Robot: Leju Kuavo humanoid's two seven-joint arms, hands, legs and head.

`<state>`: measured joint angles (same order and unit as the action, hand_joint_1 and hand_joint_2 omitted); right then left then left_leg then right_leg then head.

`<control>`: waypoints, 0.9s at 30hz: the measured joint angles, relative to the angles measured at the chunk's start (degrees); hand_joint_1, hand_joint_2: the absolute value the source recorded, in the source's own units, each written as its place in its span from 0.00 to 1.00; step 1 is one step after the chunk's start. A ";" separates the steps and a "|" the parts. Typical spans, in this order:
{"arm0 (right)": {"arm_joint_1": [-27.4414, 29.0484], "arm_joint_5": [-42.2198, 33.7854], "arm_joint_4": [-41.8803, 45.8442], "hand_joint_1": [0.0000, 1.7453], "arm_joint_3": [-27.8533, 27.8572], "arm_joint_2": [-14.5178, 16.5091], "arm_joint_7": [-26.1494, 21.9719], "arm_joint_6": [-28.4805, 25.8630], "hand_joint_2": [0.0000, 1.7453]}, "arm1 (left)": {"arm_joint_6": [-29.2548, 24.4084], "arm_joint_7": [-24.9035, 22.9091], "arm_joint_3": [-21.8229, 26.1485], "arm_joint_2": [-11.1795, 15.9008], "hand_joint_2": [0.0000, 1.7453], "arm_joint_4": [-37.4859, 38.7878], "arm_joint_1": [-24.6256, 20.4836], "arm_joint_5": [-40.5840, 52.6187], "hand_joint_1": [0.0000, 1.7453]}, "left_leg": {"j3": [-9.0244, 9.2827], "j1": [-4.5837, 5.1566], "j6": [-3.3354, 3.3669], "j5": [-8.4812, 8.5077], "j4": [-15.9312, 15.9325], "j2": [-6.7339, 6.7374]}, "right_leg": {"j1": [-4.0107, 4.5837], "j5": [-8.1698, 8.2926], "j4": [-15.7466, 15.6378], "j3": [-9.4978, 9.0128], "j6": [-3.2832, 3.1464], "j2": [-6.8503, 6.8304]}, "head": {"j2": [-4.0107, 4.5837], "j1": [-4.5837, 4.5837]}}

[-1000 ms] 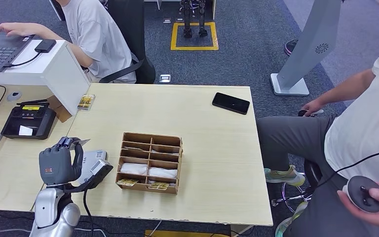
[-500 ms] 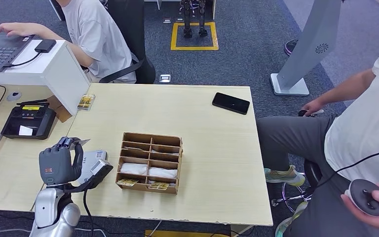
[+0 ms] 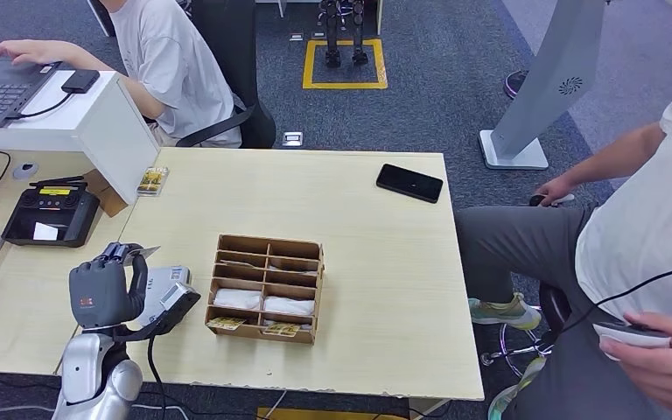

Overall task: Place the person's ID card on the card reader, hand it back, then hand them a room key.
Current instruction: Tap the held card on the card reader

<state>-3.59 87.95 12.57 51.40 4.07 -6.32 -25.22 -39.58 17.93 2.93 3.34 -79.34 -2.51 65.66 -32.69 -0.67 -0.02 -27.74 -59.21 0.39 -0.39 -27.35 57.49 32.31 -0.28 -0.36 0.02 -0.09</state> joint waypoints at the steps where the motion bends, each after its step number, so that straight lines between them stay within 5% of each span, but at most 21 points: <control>1: 0.00 0.00 0.00 0.00 0.00 0.00 0.00 0.00 0.00 | 0.00 0.00 0.00 0.00 1.00 0.00 0.00 0.00 1.00 | 0.00 0.00 0.00 0.00 0.00 0.00 | 0.00 0.00 0.00 0.00 0.00 0.00 | 0.00 0.00; 10: 0.00 0.00 0.00 0.00 -0.01 0.00 0.00 0.00 0.00 | 0.00 -0.01 0.00 0.00 1.00 0.00 0.00 0.00 1.00 | 0.00 0.00 0.00 0.00 0.00 0.00 | 0.00 0.00 0.00 0.00 0.00 0.00 | 0.00 0.00; 14: 0.00 0.07 0.00 0.00 -0.01 0.00 0.05 -0.26 0.00 | 1.60 -1.18 0.09 -0.24 1.00 -0.01 -0.01 -1.93 0.00 | -0.01 0.00 0.00 0.00 0.00 0.00 | 0.00 0.00 0.00 -0.01 0.00 -0.01 | 0.00 -0.01; 16: -0.02 0.15 0.01 0.00 -0.01 0.00 0.30 -1.00 0.00 | 9.00 -3.60 1.09 -0.76 1.00 -0.17 0.13 -10.59 0.00 | -0.02 0.00 -0.01 -0.01 0.02 0.01 | 0.00 0.00 0.00 -0.02 0.00 -0.01 | 0.00 -0.02; 19: 0.08 0.15 0.01 0.00 -0.01 0.02 0.57 -1.75 0.00 | 23.78 -4.27 3.72 -1.01 1.00 -0.83 1.02 -40.11 0.00 | -0.05 -0.05 -0.02 0.00 0.02 0.05 | 0.02 0.02 0.00 0.07 -0.03 0.01 | 0.00 0.02; 22: 0.10 0.14 0.01 0.00 -0.01 0.02 0.60 -1.92 0.00 | 26.08 -3.68 4.52 -1.05 1.00 -1.57 1.34 -66.99 0.00 | -0.11 -0.06 -0.01 0.03 0.02 -0.05 | 0.04 0.02 0.00 0.09 -0.04 -0.09 | 0.00 0.01; 24: 0.02 0.13 0.00 0.00 -0.01 0.02 0.58 -1.99 0.00 | 25.86 -3.59 4.77 -1.10 1.00 -1.86 1.34 -71.35 0.00 | -0.11 -0.06 -0.01 0.03 0.02 -0.05 | 0.04 0.02 0.00 0.08 -0.04 -0.09 | 0.00 0.02; 27: 0.01 0.13 0.00 0.00 -0.01 0.02 0.56 -1.99 0.00 | 25.77 -3.59 5.07 -1.16 1.00 -2.02 1.34 -63.56 0.00 | -0.11 -0.05 -0.01 0.03 0.02 -0.05 | 0.04 0.02 0.00 0.08 -0.04 -0.09 | 0.00 0.00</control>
<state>-3.58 88.08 12.57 51.39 4.09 -5.76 -27.21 -13.81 14.34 8.00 2.18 -81.36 -1.17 2.09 -32.80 -0.72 -0.03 -27.71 -59.19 0.34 -0.35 -27.33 57.49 32.39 -0.32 -0.45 0.02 -0.09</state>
